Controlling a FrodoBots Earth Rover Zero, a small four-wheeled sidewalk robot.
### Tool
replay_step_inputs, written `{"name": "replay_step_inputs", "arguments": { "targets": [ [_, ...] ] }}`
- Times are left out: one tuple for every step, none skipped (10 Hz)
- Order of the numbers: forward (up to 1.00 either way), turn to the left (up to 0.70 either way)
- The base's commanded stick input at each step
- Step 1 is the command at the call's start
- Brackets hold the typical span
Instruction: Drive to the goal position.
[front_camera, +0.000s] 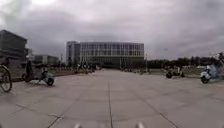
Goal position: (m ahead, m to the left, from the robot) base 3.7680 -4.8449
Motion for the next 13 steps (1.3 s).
{"name": "replay_step_inputs", "arguments": {
  "targets": [
    [0.45,0.00],
    [0.45,0.00],
    [0.45,0.00],
    [0.45,0.00],
    [0.45,0.00],
    [0.45,0.00],
    [0.45,0.00],
    [0.45,0.00],
    [0.45,0.00],
    [0.45,0.00],
    [0.45,0.00],
    [0.45,0.00],
    [0.45,0.00]
  ]
}}
